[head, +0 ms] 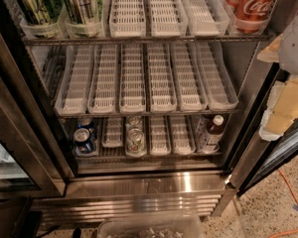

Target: Pick 7up can from bottom shelf of fridge

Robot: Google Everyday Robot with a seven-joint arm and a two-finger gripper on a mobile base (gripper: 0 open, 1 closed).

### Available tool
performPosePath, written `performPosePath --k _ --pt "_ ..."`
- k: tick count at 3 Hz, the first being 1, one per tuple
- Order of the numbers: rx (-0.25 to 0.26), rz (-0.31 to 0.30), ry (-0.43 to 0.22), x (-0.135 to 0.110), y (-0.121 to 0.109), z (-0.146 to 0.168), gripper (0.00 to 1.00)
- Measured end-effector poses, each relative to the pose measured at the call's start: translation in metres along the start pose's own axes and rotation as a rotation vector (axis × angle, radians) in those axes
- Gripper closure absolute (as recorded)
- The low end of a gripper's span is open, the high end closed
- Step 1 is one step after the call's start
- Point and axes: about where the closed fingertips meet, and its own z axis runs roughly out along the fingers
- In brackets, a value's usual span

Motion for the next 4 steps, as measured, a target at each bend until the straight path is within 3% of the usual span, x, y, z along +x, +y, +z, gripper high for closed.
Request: performPosePath --k 3,4 --pt "-0.005 -0.037 -0.055 -0.015 0.018 0.025 0.0" --pt "-0.005 -0.034 -0.087 -0.017 0.028 0.047 0.0"
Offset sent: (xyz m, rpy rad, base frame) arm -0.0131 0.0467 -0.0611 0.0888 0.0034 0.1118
